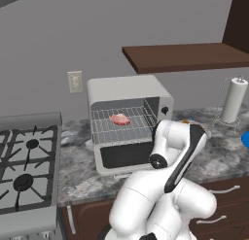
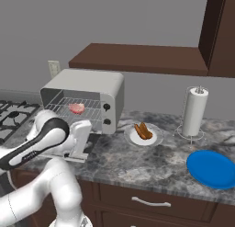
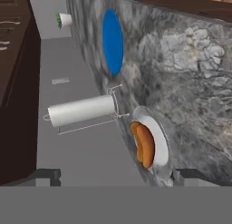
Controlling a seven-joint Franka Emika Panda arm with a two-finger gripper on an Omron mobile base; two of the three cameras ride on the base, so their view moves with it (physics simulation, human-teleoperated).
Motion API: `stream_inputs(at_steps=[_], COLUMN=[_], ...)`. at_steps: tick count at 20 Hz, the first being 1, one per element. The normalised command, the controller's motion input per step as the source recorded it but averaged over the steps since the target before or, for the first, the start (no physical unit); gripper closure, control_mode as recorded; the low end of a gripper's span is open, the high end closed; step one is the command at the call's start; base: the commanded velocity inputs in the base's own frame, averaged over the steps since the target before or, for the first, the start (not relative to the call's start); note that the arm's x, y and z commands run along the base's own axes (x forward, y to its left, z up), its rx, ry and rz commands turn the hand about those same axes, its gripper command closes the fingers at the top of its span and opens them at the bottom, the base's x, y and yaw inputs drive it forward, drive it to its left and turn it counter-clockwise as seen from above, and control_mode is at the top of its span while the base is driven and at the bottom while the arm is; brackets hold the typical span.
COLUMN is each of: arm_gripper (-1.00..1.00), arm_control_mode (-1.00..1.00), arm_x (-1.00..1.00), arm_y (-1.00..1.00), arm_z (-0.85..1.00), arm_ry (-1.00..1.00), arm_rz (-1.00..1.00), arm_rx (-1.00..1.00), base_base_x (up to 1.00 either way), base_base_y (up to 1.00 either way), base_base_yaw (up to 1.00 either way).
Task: Open the toaster oven door. Place the hotdog bun on the top rack in the toaster oven and place the steak on the bottom rack.
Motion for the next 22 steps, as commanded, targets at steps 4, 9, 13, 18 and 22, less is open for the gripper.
stream_inputs(at_steps=[4,9,13,18,22], arm_gripper=[-1.00,-1.00,-1.00,-1.00,-1.00], arm_control_mode=[-1.00,-1.00,-1.00,-1.00,-1.00], arm_x=[-0.19,-0.16,-0.13,-0.17,-0.16], arm_y=[-0.53,-0.53,-0.53,-0.49,-0.44], arm_z=[0.39,0.46,0.44,0.38,0.17], arm_ry=[0.22,0.18,0.15,0.19,0.30], arm_rz=[-0.20,-0.11,0.00,0.01,0.07], arm_rx=[0.00,0.02,0.00,-0.11,-0.41], base_base_x=[0.00,0.00,0.00,0.00,0.00], base_base_y=[0.00,0.00,0.00,0.00,0.00], base_base_yaw=[0.00,0.00,0.00,0.00,0.00])
